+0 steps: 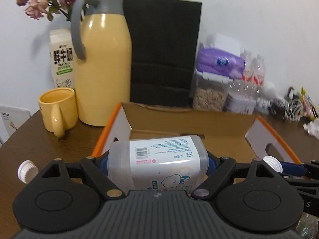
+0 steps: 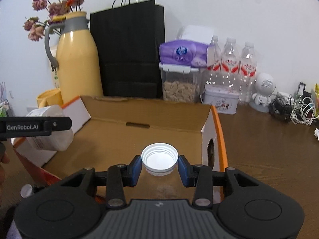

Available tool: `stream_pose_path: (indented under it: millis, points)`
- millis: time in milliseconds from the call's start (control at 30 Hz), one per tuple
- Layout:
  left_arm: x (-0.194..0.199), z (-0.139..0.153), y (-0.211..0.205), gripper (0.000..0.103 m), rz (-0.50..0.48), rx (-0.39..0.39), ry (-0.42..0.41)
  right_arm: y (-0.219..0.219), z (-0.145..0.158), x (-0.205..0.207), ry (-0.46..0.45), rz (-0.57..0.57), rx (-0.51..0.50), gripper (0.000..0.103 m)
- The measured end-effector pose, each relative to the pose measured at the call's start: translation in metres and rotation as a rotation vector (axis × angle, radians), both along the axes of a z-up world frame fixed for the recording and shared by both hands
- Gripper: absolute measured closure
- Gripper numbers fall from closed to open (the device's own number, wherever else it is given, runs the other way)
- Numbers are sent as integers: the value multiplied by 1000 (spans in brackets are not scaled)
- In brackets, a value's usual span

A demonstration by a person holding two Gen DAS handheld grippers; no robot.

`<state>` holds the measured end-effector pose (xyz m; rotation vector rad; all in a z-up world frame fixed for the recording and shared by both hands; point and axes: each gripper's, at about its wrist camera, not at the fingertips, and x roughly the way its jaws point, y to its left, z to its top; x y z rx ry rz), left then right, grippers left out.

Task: Organize objects
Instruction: 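Carry the cap with the right tool while the left tool carries the container, both releasing into the cardboard box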

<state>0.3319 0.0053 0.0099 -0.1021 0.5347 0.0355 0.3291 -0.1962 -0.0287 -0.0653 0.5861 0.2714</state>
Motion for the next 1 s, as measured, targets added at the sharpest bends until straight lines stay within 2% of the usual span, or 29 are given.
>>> stream_pose_path:
  millis: [233, 367, 400, 433, 467, 533, 700, 1000]
  points:
    - [6, -8, -5, 16, -8, 30, 39, 4, -7, 0, 27, 4, -13, 64]
    - [3, -6, -9, 15, 0, 49, 31, 4, -7, 0, 28, 5, -13, 62]
    - [1, -4, -9, 13, 2, 49, 16, 4, -6, -2, 25, 6, -11, 53]
    - [-2, -2, -9, 5, 5, 54, -2, 3, -5, -2, 19, 6, -8, 47]
    - [-4, 1, -10, 0, 12, 62, -22, 2, -3, -4, 10, 6, -4, 34]
    - [-10, 6, -12, 0, 19, 70, -56, 0, 1, -8, -7, 15, 7, 24]
    - [-13, 13, -13, 0, 20, 64, -71, 0, 8, -16, -41, 20, 15, 0]
    - [-42, 44, -4, 0, 36, 63, -158, -5, 29, -35, -105, 12, 24, 0]
